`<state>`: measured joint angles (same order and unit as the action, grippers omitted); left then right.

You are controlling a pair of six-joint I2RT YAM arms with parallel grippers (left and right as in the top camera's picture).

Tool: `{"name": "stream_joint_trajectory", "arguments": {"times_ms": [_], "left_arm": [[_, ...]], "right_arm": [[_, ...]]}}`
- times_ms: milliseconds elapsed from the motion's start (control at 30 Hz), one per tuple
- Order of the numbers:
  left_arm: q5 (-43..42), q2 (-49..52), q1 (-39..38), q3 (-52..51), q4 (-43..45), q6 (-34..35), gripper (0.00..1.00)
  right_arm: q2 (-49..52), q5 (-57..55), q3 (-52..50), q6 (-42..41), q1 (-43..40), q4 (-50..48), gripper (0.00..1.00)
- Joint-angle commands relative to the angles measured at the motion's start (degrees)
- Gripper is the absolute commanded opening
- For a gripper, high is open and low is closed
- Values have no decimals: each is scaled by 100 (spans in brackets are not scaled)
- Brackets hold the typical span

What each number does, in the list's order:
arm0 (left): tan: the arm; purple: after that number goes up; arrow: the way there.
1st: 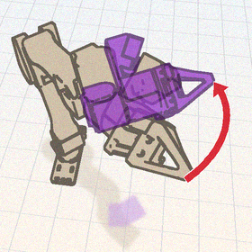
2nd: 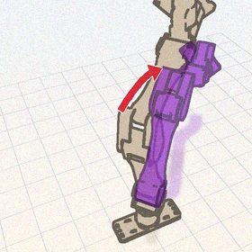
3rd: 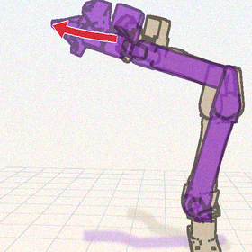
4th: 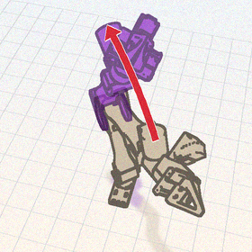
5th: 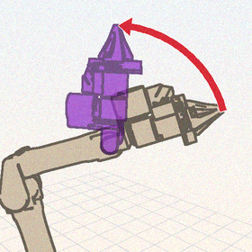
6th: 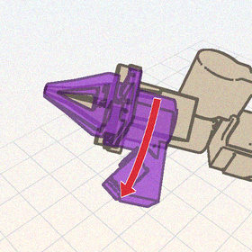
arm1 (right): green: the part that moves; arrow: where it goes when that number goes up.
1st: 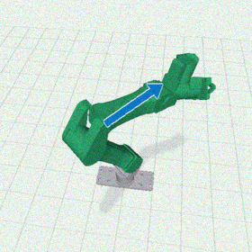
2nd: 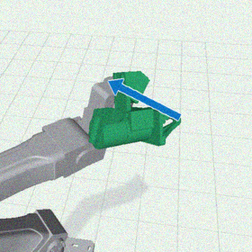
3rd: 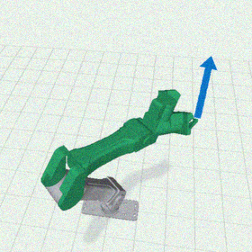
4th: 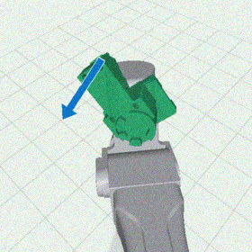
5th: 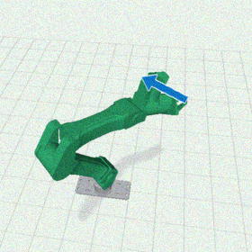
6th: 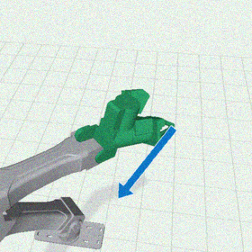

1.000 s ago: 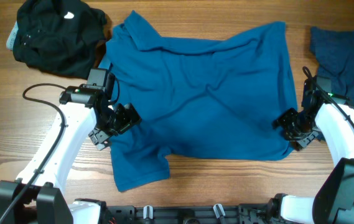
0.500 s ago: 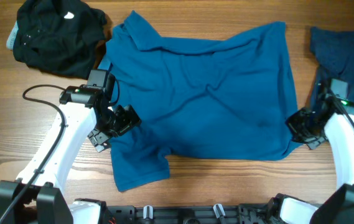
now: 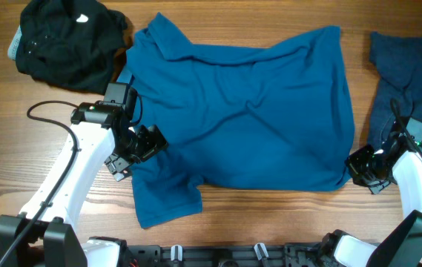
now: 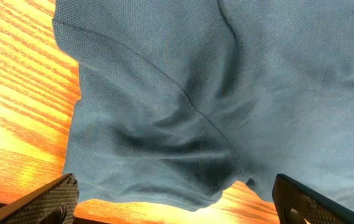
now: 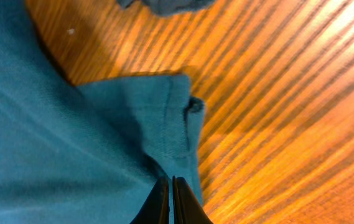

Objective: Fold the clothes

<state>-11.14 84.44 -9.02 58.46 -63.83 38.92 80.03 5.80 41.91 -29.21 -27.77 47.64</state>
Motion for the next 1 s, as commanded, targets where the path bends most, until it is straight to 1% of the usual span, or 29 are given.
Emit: {"name": "stream_joint_trajectory", "arguments": {"times_ms": [0, 133, 300, 400, 633, 767, 967], "left_arm": [[74, -55, 17, -33, 13, 55, 100], [74, -55, 17, -33, 17, 55, 100], [74, -55, 17, -33, 15, 55, 100], [74, -55, 17, -33, 15, 55, 100], [74, -55, 17, -33, 17, 55, 100], [76, -55, 17, -33, 13, 52, 100], [76, -55, 17, -33, 15, 55, 100]], "right_arm": [[52, 179, -4, 223, -17, -31, 6], [249, 350, -4, 251, -17, -149, 7], [616, 527, -4, 374, -17, -289, 5], [804, 365, -4, 334, -20, -328, 5], [977, -334, -2, -92, -24, -151, 4], [970, -927, -2, -723, -24, 166, 4], [960, -1126, -2, -1102, -24, 339, 4]]}}
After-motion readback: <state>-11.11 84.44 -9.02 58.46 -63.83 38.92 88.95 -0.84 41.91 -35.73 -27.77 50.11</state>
